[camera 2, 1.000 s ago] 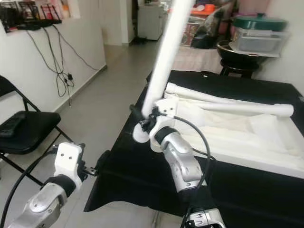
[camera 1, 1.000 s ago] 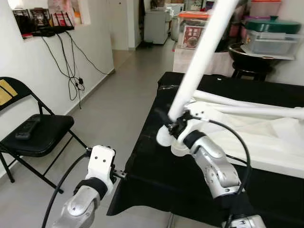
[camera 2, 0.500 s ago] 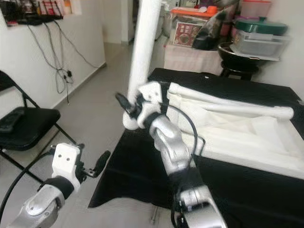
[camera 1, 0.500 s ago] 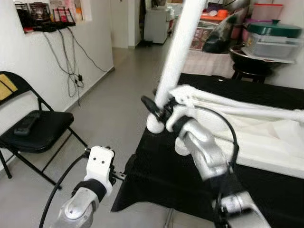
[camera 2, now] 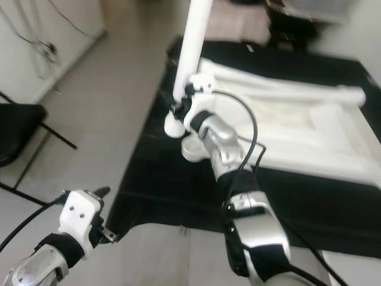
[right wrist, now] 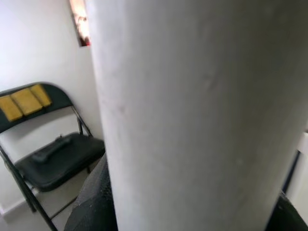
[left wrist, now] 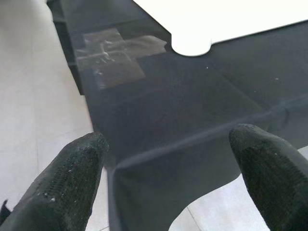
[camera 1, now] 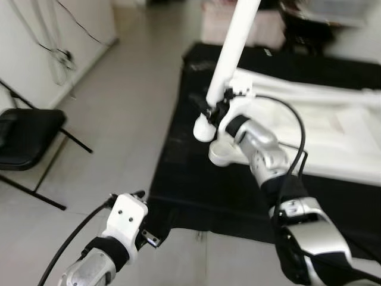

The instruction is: Building children table

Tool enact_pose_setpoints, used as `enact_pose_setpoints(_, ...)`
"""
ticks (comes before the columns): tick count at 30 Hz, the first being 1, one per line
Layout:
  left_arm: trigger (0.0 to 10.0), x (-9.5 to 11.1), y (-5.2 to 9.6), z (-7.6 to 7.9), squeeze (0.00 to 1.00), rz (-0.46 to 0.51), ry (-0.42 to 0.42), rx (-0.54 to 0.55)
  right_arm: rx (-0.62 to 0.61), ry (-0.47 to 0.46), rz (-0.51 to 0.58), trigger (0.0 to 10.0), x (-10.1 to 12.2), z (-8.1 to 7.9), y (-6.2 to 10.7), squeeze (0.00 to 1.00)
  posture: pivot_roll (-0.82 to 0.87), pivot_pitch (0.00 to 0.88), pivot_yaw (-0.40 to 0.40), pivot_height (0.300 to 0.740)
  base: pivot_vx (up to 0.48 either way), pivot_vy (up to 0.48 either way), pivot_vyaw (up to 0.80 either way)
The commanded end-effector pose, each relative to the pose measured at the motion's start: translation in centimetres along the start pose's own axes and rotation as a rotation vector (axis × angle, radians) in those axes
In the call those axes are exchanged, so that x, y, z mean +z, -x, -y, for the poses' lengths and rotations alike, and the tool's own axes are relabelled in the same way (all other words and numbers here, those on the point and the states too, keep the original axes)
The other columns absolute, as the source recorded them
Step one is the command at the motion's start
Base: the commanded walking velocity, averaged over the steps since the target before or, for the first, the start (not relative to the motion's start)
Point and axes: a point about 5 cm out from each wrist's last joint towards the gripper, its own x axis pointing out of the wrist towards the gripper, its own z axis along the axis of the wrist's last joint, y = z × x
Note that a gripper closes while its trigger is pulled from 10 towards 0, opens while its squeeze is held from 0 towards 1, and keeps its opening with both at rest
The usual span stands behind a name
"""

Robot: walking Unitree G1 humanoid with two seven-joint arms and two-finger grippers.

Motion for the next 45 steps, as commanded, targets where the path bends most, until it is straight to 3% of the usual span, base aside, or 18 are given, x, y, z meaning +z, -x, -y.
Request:
enact_pose_setpoints(1, 10.0, -0.1, 0.4, -0.1, 0.00, -0.013, 0.003, 0.029, 0.037, -0.008, 0.042, 10.0, 0.9, -0.2, 0.0, 0.00, 0.05, 0.314, -0.078, 0.740, 0.000, 0.000, -0.80)
enact_pose_setpoints(4, 10.0, 0.1, 0.8, -0.5, 0.00, -0.009, 0.016, 0.097, 0.176, -0.049, 0.130, 10.0, 2.3, -1.1, 0.1, 0.00, 0.05, 0.323, -0.065, 0.740, 0.000, 0.000, 0.00)
enact_pose_setpoints(9, 10.0, 0.2, 1.3, -0.3, 0.00, -0.017, -0.018, 0.116, 0.313, -0.034, 0.175, 10.0, 3.2, -2.2, 0.0, 0.00, 0.06, 0.329, -0.058, 0.740, 0.000, 0.000, 0.00)
enact_pose_setpoints(13, 10.0, 0.5, 2.2, -0.2, 0.00, -0.022, -0.060, 0.131, 0.483, 0.129, 0.129, 10.0, 3.0, -3.5, -0.5, 0.00, 0.09, 0.356, -0.053, 0.740, 0.000, 0.000, 0.00)
enact_pose_setpoints(15, 10.0, 0.5, 2.2, -0.2, 0.00, -0.022, -0.060, 0.131, 0.483, 0.129, 0.129, 10.0, 3.0, -3.5, -0.5, 0.00, 0.09, 0.356, -0.053, 0.740, 0.000, 0.000, 0.00)
enact_pose_setpoints(19, 10.0, 0.9, 2.7, -0.2, 0.00, -0.022, -0.095, 0.144, 0.522, 0.267, 0.044, 10.0, 3.0, -3.7, -1.5, 0.00, 0.10, 0.373, -0.050, 0.740, 0.000, 0.000, 0.00)
enact_pose_setpoints(23, 10.0, 1.0, 2.9, 0.0, 0.00, -0.024, -0.096, 0.147, 0.487, 0.293, 0.000, 10.0, 3.0, -3.3, -2.0, 0.00, 0.10, 0.382, -0.052, 0.740, 0.000, 0.000, 0.00)
enact_pose_setpoints(28, 10.0, 1.1, 3.0, 0.1, 0.00, -0.025, -0.093, 0.150, 0.454, 0.261, -0.002, 10.0, 3.4, -2.8, -2.2, 0.00, 0.10, 0.389, -0.052, 0.740, 0.000, 0.000, 0.00)
enact_pose_setpoints(32, 10.0, 1.4, 3.5, 0.5, 0.00, -0.025, -0.099, 0.154, 0.478, 0.059, 0.154, 10.0, 6.4, -1.4, -1.9, 0.00, 0.10, 0.405, -0.049, 0.740, 0.000, 0.000, 0.00)
enact_pose_setpoints(40, 10.0, 1.6, 3.7, 0.7, 0.00, -0.021, -0.113, 0.150, 0.542, 0.029, 0.214, 10.0, 7.2, -0.9, -1.3, 0.00, 0.10, 0.412, -0.045, 0.740, 0.000, 0.000, 0.00)
enact_pose_setpoints(45, 10.0, 1.6, 3.7, 0.7, 0.00, -0.024, -0.115, 0.148, 0.531, 0.098, 0.151, 10.0, 6.3, -0.4, -1.0, 0.00, 0.10, 0.418, -0.041, 0.740, 0.000, 0.000, 0.00)
